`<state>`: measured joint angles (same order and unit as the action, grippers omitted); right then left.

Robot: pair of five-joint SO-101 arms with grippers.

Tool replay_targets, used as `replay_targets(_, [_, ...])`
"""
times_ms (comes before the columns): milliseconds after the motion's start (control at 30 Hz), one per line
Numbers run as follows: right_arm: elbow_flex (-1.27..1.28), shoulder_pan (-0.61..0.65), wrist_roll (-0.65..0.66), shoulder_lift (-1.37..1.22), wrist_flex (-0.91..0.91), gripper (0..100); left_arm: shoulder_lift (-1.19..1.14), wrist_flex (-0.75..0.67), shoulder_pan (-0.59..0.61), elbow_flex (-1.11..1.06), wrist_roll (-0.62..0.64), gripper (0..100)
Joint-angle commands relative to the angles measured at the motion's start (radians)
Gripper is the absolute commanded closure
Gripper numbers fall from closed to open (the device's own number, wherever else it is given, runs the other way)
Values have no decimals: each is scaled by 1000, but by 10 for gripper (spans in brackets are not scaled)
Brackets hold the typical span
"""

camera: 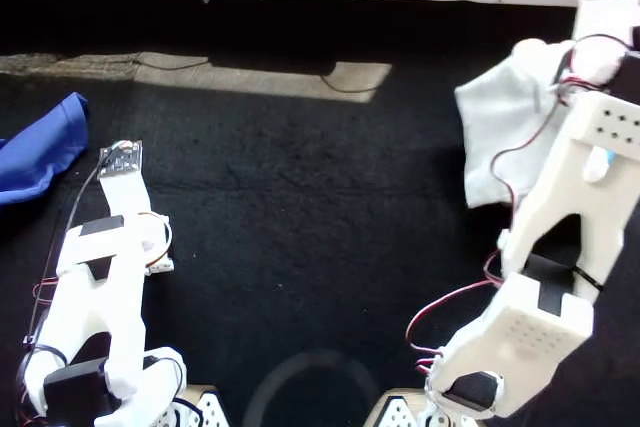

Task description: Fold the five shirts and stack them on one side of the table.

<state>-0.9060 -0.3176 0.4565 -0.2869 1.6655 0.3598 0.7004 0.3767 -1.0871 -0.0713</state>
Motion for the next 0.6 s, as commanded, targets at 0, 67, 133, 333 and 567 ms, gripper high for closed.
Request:
replay_targets(0, [-54,-71,43,61,-107,991,15,-15,4,-2,-5,991])
replay_targets(67, [-48,-93,54,56,-174,991,15,-15,4,-2,-5,991])
replay_targets(133, [-47,-111,54,47,-237,991,15,-15,4,-2,-5,991])
replay_targets(333, [-50,-124,101,-84,-272,991,15,-15,4,-2,-5,991])
replay_targets(567, [-58,-145,198,-260,-315,991,15,-15,4,-2,-5,991])
